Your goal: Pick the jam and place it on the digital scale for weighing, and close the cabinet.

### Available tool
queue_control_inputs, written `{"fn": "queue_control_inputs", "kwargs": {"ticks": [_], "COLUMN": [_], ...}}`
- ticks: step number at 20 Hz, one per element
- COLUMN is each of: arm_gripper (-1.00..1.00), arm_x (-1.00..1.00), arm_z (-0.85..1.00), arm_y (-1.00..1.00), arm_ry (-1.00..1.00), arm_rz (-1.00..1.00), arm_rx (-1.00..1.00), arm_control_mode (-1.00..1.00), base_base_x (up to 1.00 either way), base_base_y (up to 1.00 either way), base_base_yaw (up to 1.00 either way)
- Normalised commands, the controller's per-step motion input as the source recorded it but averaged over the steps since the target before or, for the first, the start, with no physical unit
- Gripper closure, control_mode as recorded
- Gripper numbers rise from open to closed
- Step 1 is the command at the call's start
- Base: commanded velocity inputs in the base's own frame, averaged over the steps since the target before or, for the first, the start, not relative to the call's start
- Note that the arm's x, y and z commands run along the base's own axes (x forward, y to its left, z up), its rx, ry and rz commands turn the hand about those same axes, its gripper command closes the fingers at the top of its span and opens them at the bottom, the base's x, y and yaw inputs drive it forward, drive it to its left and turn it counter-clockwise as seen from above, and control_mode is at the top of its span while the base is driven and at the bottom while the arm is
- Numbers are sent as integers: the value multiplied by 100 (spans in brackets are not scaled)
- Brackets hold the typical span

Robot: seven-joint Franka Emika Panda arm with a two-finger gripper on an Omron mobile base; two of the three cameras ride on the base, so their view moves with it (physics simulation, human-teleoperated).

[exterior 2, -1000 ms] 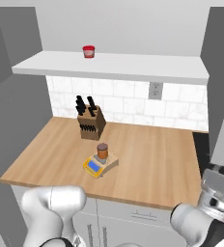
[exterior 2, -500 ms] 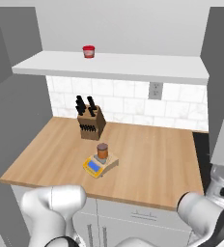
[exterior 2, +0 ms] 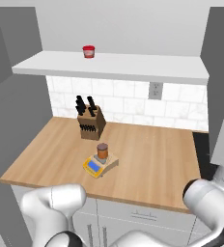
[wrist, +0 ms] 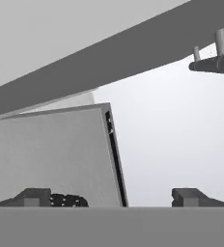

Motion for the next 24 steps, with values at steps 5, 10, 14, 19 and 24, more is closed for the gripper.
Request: {"fn": "queue_control_inputs", "kwargs": {"ticks": [5,10,14,19,24], "arm_gripper": [-100,-100,-100,-100,-100], "arm_x": [-17,0,-3,-14,7], "arm_z": [54,56,53,3,18], "arm_y": [68,59,60,95,70], "arm_ry": [-30,-6,4,26,29], "arm_rz": [0,0,-2,-10,-10], "arm_rx": [-16,-21,-29,-41,-34], "arm_control_mode": [-100,-100,-100,-100,-100], "base_base_x": [0,0,0,0,0], "base_base_y": [0,0,0,0,0], "base_base_yaw": [0,0,0,0,0]}}
